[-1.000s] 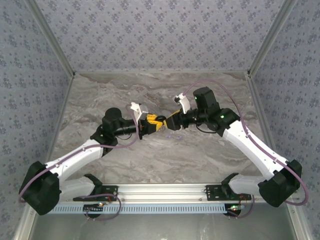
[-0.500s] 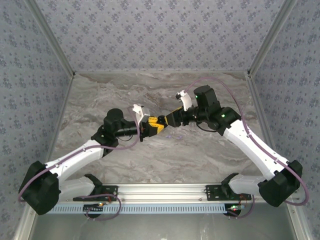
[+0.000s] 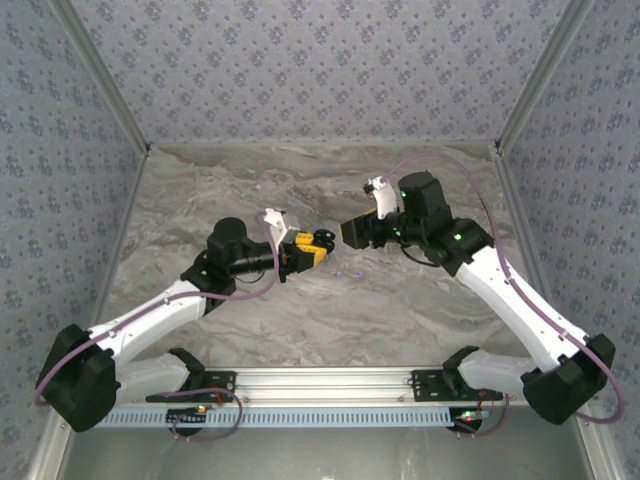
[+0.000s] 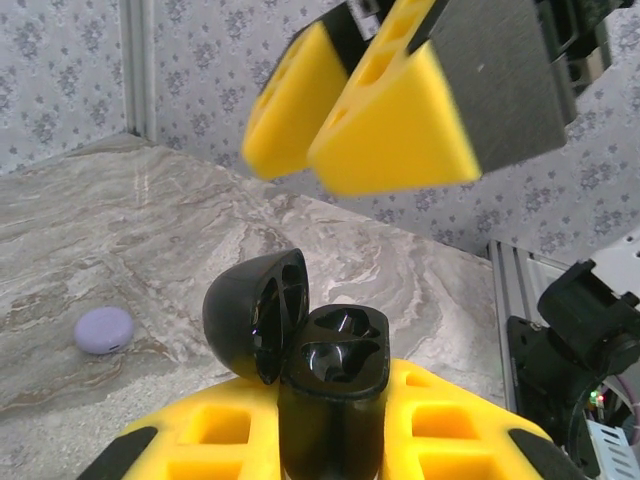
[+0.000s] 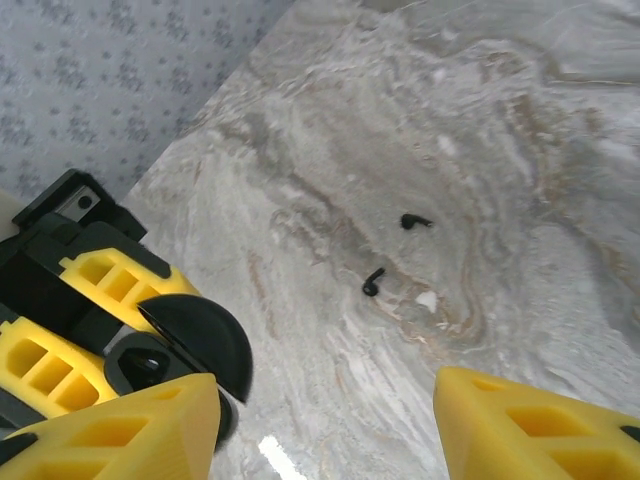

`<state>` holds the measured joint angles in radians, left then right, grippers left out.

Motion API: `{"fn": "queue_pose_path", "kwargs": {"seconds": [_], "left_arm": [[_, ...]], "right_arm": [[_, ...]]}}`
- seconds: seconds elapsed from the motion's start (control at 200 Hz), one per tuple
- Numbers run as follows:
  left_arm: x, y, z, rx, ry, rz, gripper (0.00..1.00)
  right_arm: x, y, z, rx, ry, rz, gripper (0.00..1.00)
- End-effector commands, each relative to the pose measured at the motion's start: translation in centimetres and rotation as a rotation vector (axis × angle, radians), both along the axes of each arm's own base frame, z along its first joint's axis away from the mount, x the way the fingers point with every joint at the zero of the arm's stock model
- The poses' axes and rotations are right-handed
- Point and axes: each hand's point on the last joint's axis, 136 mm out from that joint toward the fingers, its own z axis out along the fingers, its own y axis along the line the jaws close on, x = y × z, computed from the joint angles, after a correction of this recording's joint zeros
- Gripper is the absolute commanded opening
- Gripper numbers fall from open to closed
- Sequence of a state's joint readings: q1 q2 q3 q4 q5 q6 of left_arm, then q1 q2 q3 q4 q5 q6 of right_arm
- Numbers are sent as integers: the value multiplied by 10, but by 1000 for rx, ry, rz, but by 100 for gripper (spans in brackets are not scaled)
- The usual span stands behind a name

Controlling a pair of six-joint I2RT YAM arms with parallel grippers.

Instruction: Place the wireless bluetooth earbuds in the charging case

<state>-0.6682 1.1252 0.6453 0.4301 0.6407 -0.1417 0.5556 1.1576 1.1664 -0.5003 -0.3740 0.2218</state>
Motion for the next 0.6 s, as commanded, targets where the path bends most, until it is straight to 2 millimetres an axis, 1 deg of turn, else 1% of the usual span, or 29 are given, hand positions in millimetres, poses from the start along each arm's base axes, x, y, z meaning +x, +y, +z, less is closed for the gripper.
{"fn": "queue_pose_path", "kwargs": {"seconds": [0.0, 0.08, 0.15, 0.2, 0.28, 0.49, 0.51, 0.53, 0.595], "left_arm": [[5, 4, 7, 2, -22, 49, 18], [11, 6, 2, 15, -6, 84, 18], [12, 7, -1, 20, 6, 99, 18], [13, 8, -2, 20, 14, 107, 18], [15, 10, -6, 29, 35, 127, 18], [18, 13, -9, 35, 59, 161, 18], [19, 13, -9, 33, 61, 162, 18], [19, 13, -8, 32, 62, 163, 18], [19, 12, -7, 32, 74, 162, 18]], "right_arm": [[6, -31, -20, -49, 55, -135, 61], [10, -47, -42, -77, 125, -192, 61], [12, -55, -59, -95, 178, -215, 61], [8, -60, -77, -124, 242, -222, 61], [3, -60, -99, -142, 309, -211, 61], [-11, -54, -154, -181, 463, -167, 57], [-13, -55, -158, -185, 478, -169, 57], [-9, -53, -160, -177, 471, -168, 55], [-12, -48, -172, -176, 510, -156, 48]]}}
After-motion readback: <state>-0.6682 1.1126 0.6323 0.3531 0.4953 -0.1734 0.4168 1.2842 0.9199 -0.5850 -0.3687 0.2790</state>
